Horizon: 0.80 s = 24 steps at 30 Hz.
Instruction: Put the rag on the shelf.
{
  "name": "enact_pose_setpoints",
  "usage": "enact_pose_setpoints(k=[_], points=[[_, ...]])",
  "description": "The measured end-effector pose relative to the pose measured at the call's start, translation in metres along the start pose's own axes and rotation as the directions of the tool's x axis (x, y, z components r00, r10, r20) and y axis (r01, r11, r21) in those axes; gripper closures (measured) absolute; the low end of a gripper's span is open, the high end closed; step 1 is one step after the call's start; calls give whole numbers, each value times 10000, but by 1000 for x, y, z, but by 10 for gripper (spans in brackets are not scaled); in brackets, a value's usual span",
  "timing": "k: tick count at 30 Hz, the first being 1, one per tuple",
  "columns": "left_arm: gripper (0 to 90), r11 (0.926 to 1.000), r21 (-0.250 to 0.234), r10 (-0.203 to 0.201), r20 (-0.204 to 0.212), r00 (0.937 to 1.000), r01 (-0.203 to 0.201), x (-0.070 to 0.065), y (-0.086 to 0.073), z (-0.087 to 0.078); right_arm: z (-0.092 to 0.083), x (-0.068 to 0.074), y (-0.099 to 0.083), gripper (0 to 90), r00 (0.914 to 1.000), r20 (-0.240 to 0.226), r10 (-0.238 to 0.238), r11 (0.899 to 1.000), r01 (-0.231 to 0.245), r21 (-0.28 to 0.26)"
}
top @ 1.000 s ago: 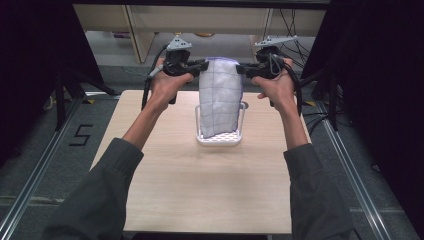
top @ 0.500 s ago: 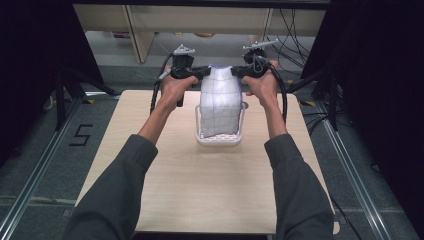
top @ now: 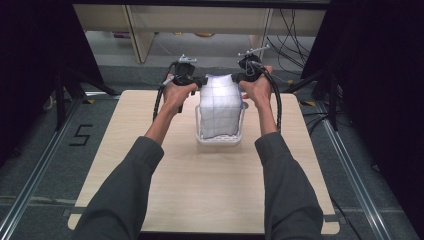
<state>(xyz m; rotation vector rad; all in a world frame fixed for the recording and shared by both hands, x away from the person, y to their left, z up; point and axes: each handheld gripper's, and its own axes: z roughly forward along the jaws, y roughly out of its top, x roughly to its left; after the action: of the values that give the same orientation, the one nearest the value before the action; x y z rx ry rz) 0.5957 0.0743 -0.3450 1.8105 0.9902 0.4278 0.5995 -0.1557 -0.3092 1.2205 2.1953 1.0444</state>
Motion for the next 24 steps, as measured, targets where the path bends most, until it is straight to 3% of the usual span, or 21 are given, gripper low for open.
enact_pose_setpoints(k=[3, 9, 12, 15, 21, 24], points=[[825, 9997, 248, -71, -13, 10000, 71, 2, -9, 5, 7, -1, -3, 818, 9998, 50, -213, 9995, 212, 231], [799, 9943, 1055, -184, 104, 9998, 172, 7, -21, 13, 23, -1, -11, 807, 9999, 18, -129, 9970, 127, 761], [735, 9859, 1637, -401, 316, 9987, 344, 8, -24, 16, 26, -3, -14, 771, 10000, -20, 22, 9938, -20, 1115], [615, 9865, 1489, -721, 240, 9971, 677, 10, -23, 13, 24, -7, -13, 690, 9993, 230, 286, 9944, -308, 1006], [588, 9896, 1266, -715, 200, 9972, 684, 12, -17, -3, 8, -13, -9, 657, 9976, 100, 684, 9964, -688, 488], [573, 9895, 1353, -520, 115, 9986, 500, 14, -14, -12, 0, -19, -10, 640, 9981, 243, 566, 9975, -576, 416]])
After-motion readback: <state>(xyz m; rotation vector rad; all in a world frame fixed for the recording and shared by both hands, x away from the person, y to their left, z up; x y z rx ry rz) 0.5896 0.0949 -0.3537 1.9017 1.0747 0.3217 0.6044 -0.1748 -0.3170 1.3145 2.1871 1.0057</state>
